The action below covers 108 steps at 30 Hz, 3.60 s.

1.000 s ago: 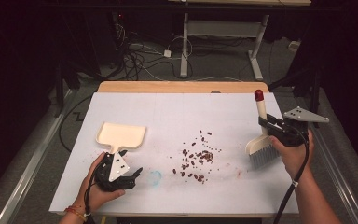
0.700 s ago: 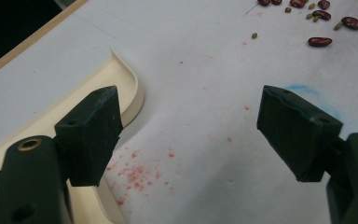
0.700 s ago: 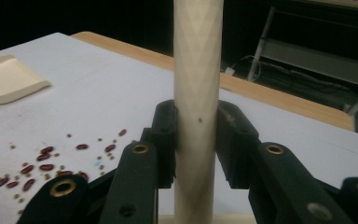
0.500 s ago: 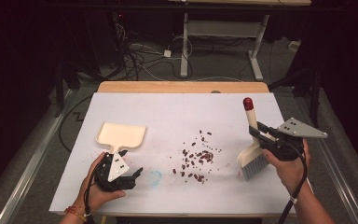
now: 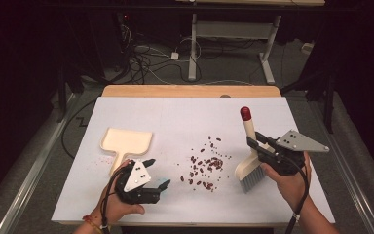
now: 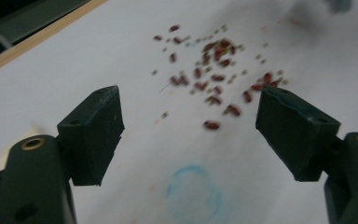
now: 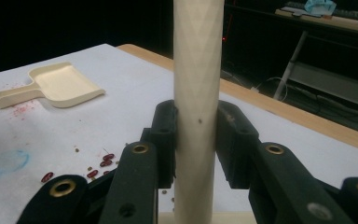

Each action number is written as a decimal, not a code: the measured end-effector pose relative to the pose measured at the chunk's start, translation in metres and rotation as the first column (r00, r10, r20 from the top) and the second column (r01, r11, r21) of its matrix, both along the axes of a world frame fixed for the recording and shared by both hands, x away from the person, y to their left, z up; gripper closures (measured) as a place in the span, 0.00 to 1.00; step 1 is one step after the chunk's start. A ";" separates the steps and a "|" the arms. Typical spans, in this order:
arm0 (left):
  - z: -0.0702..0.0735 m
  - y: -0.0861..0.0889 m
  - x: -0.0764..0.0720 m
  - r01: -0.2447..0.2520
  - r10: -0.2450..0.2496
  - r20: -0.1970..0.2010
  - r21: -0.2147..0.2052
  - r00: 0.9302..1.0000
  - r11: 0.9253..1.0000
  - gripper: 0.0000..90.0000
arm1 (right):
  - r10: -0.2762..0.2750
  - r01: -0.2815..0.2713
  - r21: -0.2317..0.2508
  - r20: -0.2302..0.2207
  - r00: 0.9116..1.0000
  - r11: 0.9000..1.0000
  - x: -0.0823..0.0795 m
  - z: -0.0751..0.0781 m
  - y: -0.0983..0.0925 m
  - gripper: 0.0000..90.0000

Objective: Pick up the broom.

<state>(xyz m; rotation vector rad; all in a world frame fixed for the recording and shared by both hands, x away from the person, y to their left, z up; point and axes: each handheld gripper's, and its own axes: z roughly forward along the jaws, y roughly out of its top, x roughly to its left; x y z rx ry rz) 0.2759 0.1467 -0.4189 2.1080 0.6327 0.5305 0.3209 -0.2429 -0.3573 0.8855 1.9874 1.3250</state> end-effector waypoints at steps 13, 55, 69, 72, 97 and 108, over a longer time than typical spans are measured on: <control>0.019 -0.097 0.009 0.183 -0.186 -0.024 -0.077 0.982 0.980 0.26 | 0.024 -0.024 -0.001 0.045 0.999 1.000 -0.009 -0.002 0.028 0.79; 0.020 -0.111 0.042 0.246 -0.250 -0.048 -0.074 0.967 0.966 0.73 | 0.215 -0.213 -0.036 0.083 0.973 0.976 -0.026 0.008 0.042 0.65; 0.019 -0.082 0.035 0.471 -0.468 -0.095 0.015 0.879 0.882 0.73 | 0.579 -0.621 -0.228 -0.226 0.783 0.750 0.003 -0.037 0.048 0.51; 0.018 -0.084 0.035 0.500 -0.498 -0.103 -0.003 0.861 0.866 0.73 | 0.632 -0.681 -0.209 -0.260 0.730 0.701 0.002 -0.043 0.056 0.62; -0.001 0.013 0.024 -0.013 -0.001 0.114 0.127 0.993 0.992 0.23 | 0.403 -0.438 -0.218 -0.184 0.896 0.872 0.015 -0.023 0.023 0.75; -0.021 0.050 0.006 -0.129 0.115 0.102 0.143 0.988 0.981 0.22 | 0.287 -0.312 -0.208 -0.140 0.948 0.927 0.021 -0.013 0.004 0.75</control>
